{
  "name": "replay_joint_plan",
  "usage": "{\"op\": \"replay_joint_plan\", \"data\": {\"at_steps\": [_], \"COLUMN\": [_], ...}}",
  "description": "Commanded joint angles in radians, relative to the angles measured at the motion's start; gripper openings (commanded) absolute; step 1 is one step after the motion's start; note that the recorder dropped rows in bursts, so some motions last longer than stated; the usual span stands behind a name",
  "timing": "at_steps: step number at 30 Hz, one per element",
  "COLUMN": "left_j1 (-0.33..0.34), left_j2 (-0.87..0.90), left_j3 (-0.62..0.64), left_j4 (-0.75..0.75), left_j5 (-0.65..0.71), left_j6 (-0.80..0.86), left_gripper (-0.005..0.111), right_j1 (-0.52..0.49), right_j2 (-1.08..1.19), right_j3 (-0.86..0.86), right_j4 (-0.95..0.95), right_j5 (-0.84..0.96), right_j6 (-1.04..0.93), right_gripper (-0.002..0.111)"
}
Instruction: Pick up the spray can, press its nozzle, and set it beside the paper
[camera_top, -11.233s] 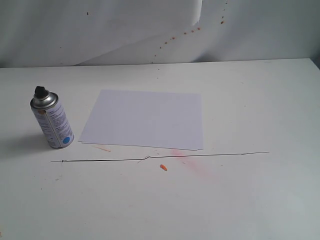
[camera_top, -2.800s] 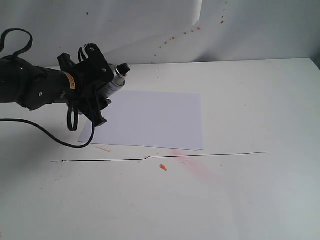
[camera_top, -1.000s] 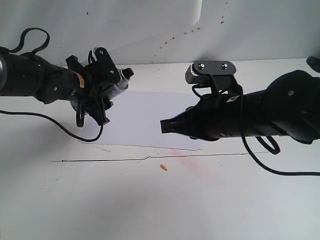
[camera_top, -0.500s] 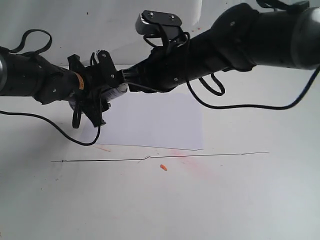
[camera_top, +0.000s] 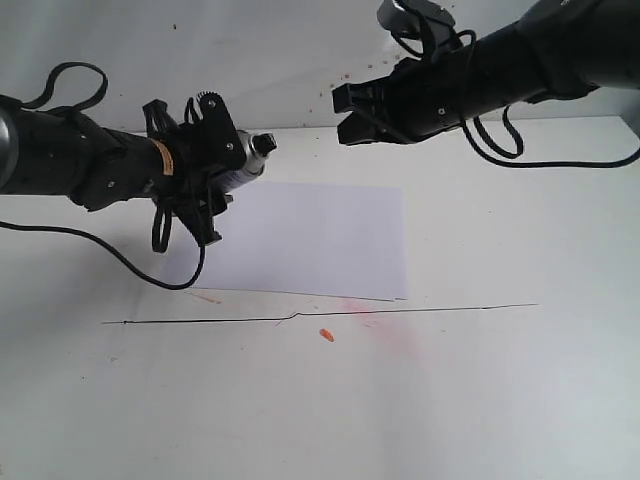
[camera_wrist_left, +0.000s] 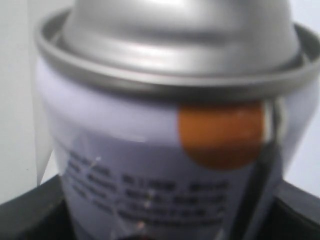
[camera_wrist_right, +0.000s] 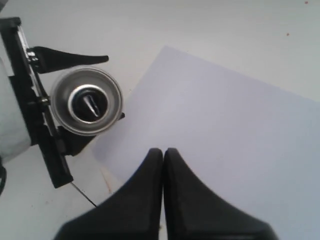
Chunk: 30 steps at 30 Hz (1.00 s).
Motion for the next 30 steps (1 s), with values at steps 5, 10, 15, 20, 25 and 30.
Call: {"op": "replay_joint_plan", "data": {"at_steps": [5, 10, 15, 20, 25, 30], "left_j1": [-0.034, -0.034, -0.034, -0.034, -0.034, -0.034], "left_j2": [0.021, 0.023, 0.026, 0.044, 0.050, 0.077], "left_j3": [-0.012, -0.012, -0.012, -0.012, -0.012, -0.040], "left_j4": [0.034, 0.073, 0.087, 0.087, 0.087, 0.087], "left_j5": [-0.030, -0.030, -0.050, -0.050, -0.054, -0.050], "left_j6": [0.025, 0.028, 0.028, 0.028, 0.028, 0.021], "left_gripper": [0.000, 0.000, 0.000, 0.000, 0.000, 0.000], "right_j1": [-0.007, -0.007, -0.007, -0.007, -0.007, -0.007], "right_j2": [0.098, 0.138, 0.149, 0.149, 0.149, 0.149], "right_j3": [-0.007, -0.007, -0.007, -0.007, -0.007, -0.007], "right_j4": [0.141, 0.187, 0.222, 0.244, 0.246, 0.278], "right_j5": [0.075, 0.095, 0.104, 0.115, 0.102, 0.102], "right_j6": [-0.095, -0.146, -0.191, -0.237, -0.241, -0.300], "right_gripper": [0.000, 0.000, 0.000, 0.000, 0.000, 0.000]}}
